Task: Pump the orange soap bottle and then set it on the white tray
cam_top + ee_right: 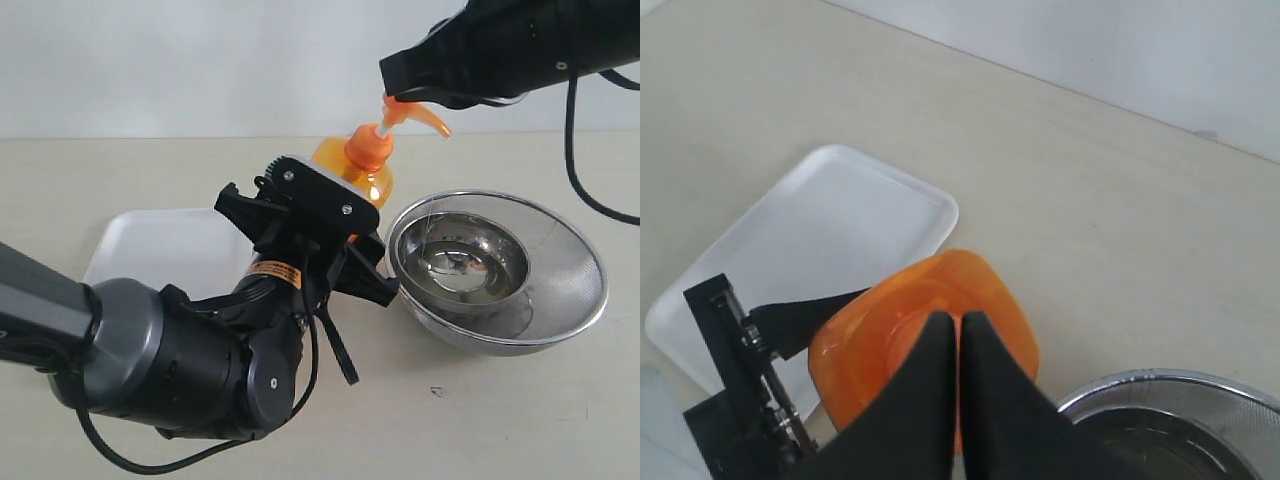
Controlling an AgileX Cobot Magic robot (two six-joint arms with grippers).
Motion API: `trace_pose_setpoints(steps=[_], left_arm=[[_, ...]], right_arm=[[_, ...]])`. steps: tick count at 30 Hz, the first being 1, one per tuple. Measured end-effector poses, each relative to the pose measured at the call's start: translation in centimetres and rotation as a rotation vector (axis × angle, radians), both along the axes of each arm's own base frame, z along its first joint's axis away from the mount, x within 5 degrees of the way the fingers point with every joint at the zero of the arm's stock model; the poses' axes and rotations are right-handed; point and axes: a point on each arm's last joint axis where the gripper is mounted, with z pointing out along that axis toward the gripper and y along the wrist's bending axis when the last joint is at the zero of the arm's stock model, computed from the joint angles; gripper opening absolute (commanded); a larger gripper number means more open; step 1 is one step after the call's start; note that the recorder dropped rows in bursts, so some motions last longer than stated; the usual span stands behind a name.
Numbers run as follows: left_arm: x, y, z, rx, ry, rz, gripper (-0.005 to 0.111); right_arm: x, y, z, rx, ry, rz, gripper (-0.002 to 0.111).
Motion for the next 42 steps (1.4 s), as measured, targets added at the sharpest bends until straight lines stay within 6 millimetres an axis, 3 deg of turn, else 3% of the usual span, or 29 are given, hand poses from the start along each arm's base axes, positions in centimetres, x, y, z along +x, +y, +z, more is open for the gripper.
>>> trace_pose_setpoints(steps=[8, 16, 25, 30, 42], left_arm=[[-0.2, -0.6, 0.1, -0.005, 0.003, -0.051, 0.005], [-0.2, -0.7, 0.1, -0.01, 0.006, -0.054, 0.005], [-0.2, -0.7, 0.1, -0.01, 0.006, -0.054, 0.005], [-0.2, -0.7, 0.1, -0.012, 0.006, -0.054, 0.005], [0.0, -0.4, 0.1, -0.02, 0.011, -0.023, 0.005]], right_arm=[[-2.3, -1.2, 1.8, -0.03, -0.07, 0.026, 0.0], [-3.0, -1.8, 4.1, 0.005, -0.134, -0.001, 0.0], [-2.7, -1.7, 3.3, -0.027, -0.093, -0.006, 0.0], [-1.6, -1.2, 1.8, -0.049, -0.041, -0.006, 0.0], [0.4, -0.3, 0.6, -0.041, -0.018, -0.029, 0.0]])
